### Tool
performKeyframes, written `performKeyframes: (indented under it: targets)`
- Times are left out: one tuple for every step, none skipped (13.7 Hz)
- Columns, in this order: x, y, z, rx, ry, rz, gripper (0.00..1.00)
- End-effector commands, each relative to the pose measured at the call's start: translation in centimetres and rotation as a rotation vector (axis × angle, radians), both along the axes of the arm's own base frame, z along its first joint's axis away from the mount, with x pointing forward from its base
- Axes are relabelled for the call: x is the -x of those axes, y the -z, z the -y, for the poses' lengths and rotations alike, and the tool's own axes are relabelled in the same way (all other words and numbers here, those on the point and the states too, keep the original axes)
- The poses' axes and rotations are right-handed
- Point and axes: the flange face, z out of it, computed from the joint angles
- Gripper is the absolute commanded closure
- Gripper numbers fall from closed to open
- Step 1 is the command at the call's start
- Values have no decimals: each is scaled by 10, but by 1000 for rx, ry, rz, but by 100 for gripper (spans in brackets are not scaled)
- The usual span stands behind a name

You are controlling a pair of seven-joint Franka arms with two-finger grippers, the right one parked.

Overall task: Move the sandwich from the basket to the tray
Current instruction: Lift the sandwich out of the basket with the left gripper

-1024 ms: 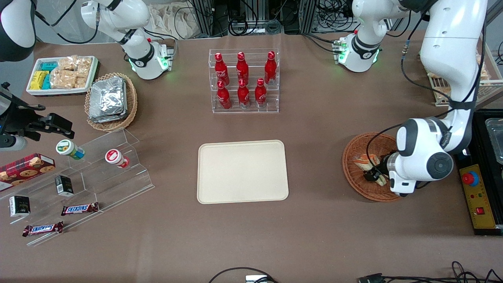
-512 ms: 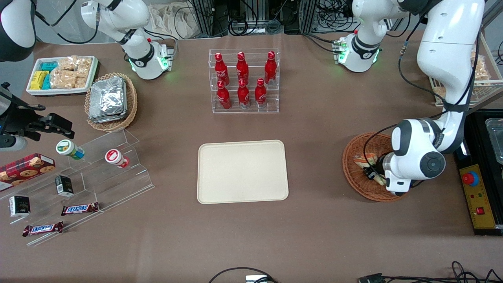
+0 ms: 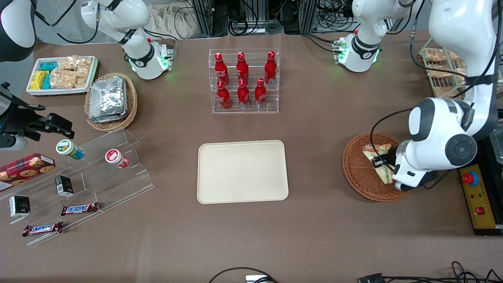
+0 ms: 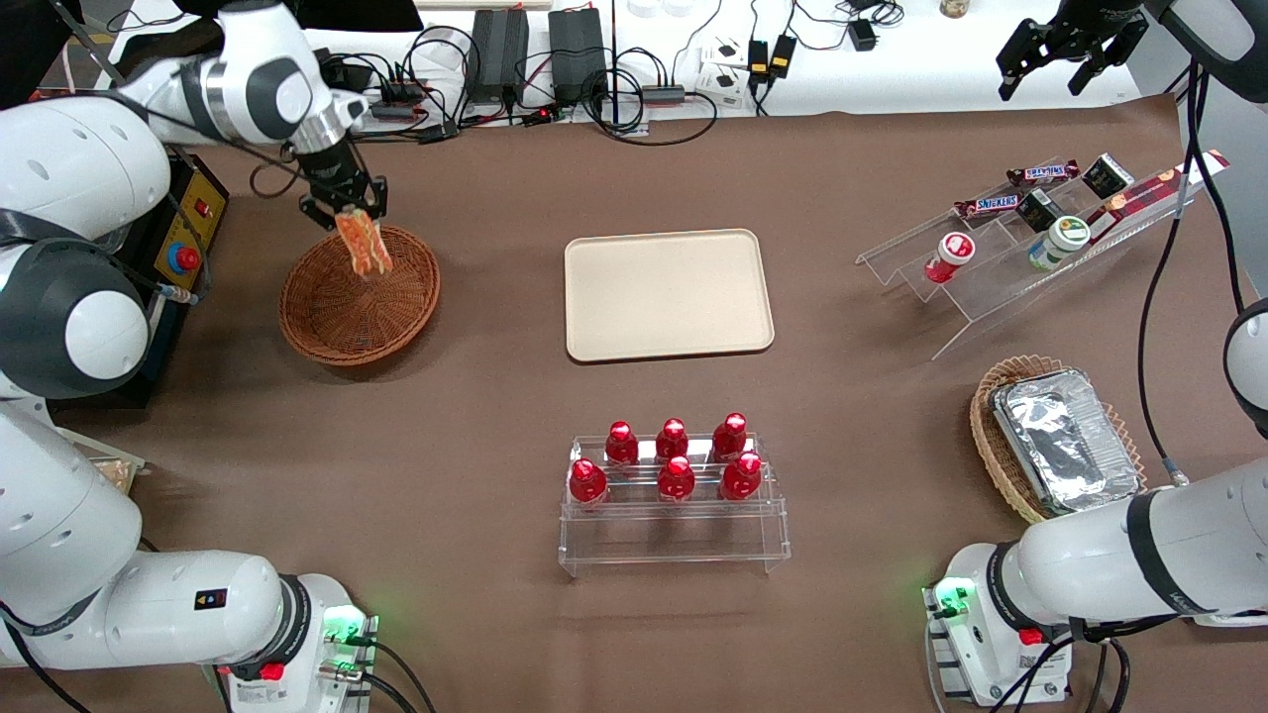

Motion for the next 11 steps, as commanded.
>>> performKeyframes:
  targets:
    - [-14, -43, 61, 65, 130, 39, 100]
    - [-19, -50, 79, 91, 152, 60, 100]
    - [-22, -47, 96, 112, 169, 61, 100]
    - [-18, -44, 120, 131, 197, 60, 100]
    - [-17, -40, 140, 145, 225, 60, 100]
    - [-19, -35, 159, 157, 241, 65, 100]
    - [-20, -29, 174, 162, 239, 60, 100]
    - [-22, -21, 187, 170, 236, 56, 100]
    - [-24, -13, 203, 183, 245, 63, 100]
    - [-25, -5, 218, 198, 249, 82, 100]
    - [-23, 7, 234, 209, 250, 97, 100]
